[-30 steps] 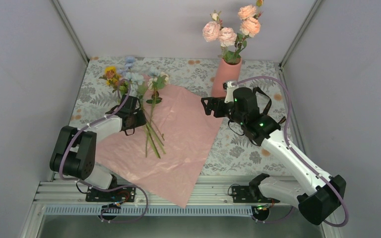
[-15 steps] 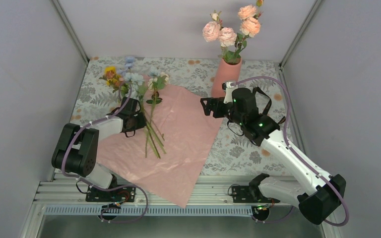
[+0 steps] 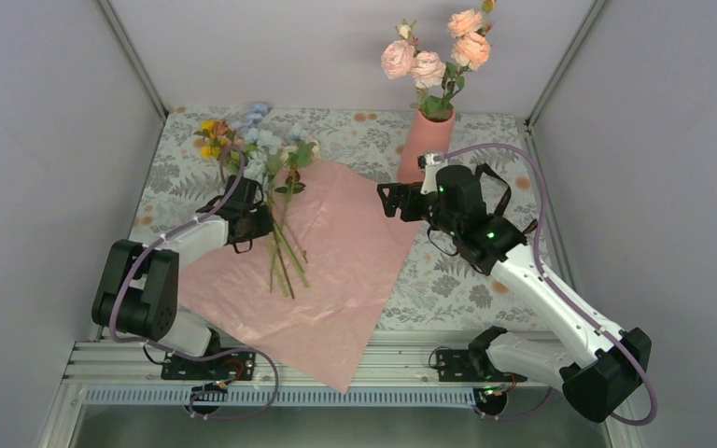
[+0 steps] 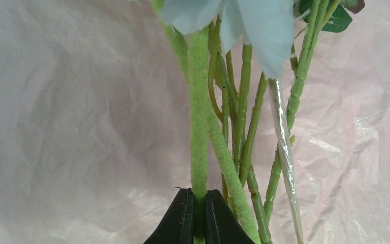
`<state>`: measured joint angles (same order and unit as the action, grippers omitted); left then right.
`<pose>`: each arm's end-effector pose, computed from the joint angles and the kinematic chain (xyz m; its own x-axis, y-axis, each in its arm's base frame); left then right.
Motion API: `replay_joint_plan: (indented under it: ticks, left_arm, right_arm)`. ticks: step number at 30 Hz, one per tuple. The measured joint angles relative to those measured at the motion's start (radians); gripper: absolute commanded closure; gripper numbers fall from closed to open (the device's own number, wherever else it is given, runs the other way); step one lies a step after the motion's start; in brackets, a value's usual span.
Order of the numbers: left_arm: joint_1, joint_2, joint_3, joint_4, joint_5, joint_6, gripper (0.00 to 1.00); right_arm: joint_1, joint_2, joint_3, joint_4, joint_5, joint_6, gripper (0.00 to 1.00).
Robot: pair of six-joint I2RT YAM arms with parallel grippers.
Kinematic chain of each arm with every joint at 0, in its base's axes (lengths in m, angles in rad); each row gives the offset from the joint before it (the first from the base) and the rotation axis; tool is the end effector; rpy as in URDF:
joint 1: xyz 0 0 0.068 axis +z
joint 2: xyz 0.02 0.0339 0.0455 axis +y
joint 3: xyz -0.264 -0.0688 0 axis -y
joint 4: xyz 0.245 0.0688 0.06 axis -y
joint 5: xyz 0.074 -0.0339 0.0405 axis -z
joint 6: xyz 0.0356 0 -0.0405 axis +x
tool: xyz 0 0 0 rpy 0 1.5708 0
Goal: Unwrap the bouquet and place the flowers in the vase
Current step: Pick up the fake flower from the wrapping paper.
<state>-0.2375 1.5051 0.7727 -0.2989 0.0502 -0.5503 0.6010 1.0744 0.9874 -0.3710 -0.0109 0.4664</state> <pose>0.2729 -0.0679 0.1637 -0.8468 -0.3324 -0.4153 -0.2144 0.9278 -0.3053 0.1993 0.1371 0.3357 -0.5836 0.1450 -0.7990 -0.3483 0.8441 0.4076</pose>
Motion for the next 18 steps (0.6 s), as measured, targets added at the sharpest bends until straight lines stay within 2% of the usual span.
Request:
replay_joint_plan:
  ticks: [18]
  left_arm:
    - [0.000,-0.102,0.089,-0.133,-0.043,0.042,0.98]
  right_arm:
    - [0.008,0.000,0.025,-0.013,0.016,0.000,0.04]
